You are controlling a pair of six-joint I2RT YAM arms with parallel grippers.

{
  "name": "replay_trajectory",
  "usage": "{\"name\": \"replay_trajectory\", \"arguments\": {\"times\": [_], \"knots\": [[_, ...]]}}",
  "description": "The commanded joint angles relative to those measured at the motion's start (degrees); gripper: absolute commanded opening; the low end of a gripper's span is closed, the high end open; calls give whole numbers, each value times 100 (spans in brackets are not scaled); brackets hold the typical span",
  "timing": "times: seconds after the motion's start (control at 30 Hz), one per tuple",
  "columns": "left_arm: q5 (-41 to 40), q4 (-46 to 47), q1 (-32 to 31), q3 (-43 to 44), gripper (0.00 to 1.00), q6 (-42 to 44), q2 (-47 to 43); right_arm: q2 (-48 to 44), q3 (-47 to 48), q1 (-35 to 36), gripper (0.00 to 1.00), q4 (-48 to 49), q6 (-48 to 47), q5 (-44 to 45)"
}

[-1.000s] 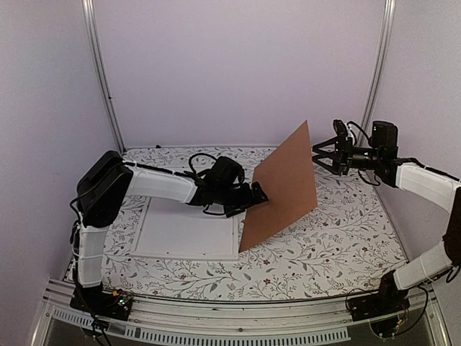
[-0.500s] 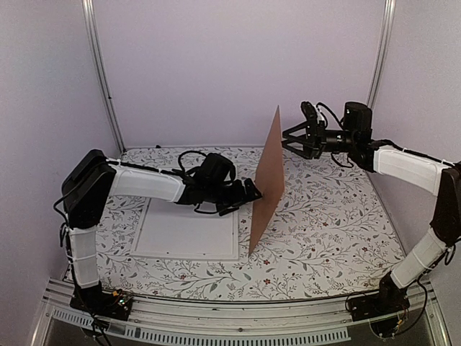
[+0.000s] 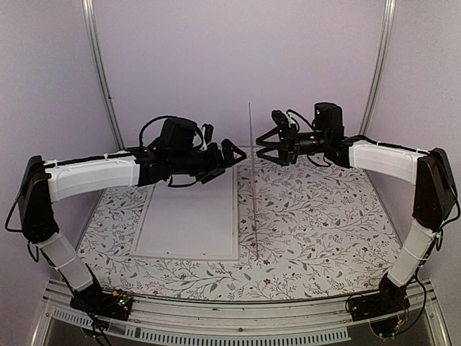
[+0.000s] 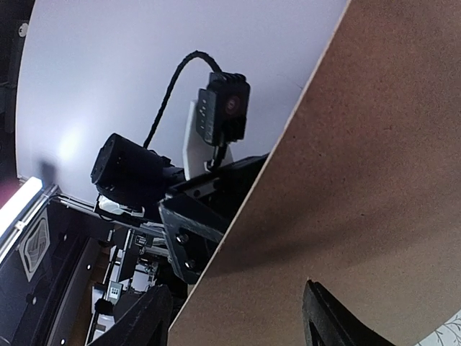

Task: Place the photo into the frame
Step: Turn over the backboard.

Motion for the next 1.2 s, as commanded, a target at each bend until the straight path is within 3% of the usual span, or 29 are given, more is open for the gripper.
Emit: {"name": "replay_trajectory", "arguments": {"times": [0.0, 0.27, 0.83, 1.17], "knots": [[-53, -332, 242, 97, 100, 337, -416, 152, 205, 105, 67, 57, 112, 59], [211, -403, 425, 380, 100, 499, -359, 267, 272, 182, 69, 60, 141, 47], [478, 110, 487, 63, 98, 187, -756, 268, 2, 179, 69, 42, 35, 110], [405, -249, 498, 157, 83, 246, -500, 260, -76, 179, 69, 10, 2, 121]]}}
